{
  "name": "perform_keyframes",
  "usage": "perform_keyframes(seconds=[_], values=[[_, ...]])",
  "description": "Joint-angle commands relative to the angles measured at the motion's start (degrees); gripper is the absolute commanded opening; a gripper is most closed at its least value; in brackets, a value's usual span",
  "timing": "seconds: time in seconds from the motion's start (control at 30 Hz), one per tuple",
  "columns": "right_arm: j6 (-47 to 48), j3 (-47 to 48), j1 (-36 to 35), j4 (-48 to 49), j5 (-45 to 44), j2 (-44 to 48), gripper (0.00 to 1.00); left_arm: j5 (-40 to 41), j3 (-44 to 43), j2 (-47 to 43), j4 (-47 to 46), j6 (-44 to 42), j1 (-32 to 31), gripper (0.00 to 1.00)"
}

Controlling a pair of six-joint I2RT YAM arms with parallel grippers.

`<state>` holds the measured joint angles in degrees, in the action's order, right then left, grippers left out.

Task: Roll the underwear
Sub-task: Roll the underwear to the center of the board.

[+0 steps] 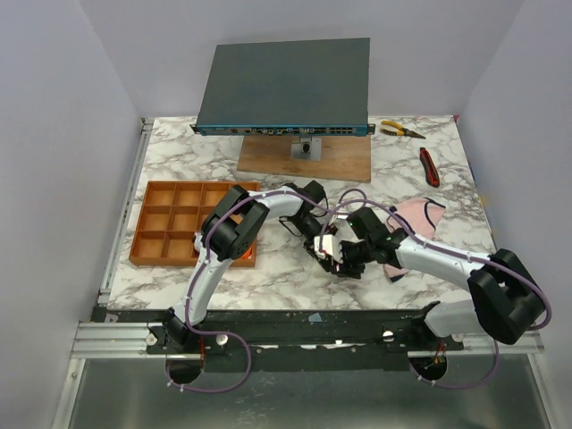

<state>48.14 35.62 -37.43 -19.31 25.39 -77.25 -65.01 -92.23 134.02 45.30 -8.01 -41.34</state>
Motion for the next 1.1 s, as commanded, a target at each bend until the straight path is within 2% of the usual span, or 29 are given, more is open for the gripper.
perform_keyframes(seconds=[0.0,0.2,0.27,0.5,0.53,0.57,0.77,0.8,0.97,1.07], values=[[0.5,-1.3,-0.4,-2.1,-1.7,-3.2,0.52,13.1,2.0,5.0,-0.8,-3.5,0.4,0.0],[1.0,-1.6,-0.4,-1.2,-3.3,-6.2,0.52,12.6,2.1,4.9,-0.8,-3.6,0.4,0.0],[1.1,-2.0,-0.4,-0.7,-3.8,-7.1,0.48,12.6,2.2,4.9,-0.6,-3.7,0.5,0.0],[0.4,-0.5,-0.3,-3.5,-3.4,-8.5,0.09,11.2,3.2,4.0,-1.3,-3.1,1.2,0.0],[0.4,-0.5,-0.3,-3.9,-3.1,-8.4,0.03,11.0,3.7,3.6,-2.1,-2.4,1.6,0.03],[0.2,-0.7,-0.3,-4.0,-3.0,-8.2,0.01,10.8,4.2,3.3,-2.6,-2.0,2.1,0.09],[-0.3,-0.1,0.2,-4.8,-2.1,-10.2,0.01,10.9,7.5,-0.1,-7.1,0.7,3.9,0.39],[-0.3,-0.1,0.2,-4.8,-2.2,-10.7,0.01,11.0,8.4,-0.8,-8.1,1.2,4.1,0.57],[-0.4,-0.1,0.4,-4.8,-2.4,-11.2,0.01,12.8,12.2,-5.2,-12.9,3.7,6.5,0.77],[-0.4,-0.5,0.6,-4.7,-2.6,-11.4,0.01,14.4,13.8,-7.9,-14.9,4.6,8.2,0.83]])
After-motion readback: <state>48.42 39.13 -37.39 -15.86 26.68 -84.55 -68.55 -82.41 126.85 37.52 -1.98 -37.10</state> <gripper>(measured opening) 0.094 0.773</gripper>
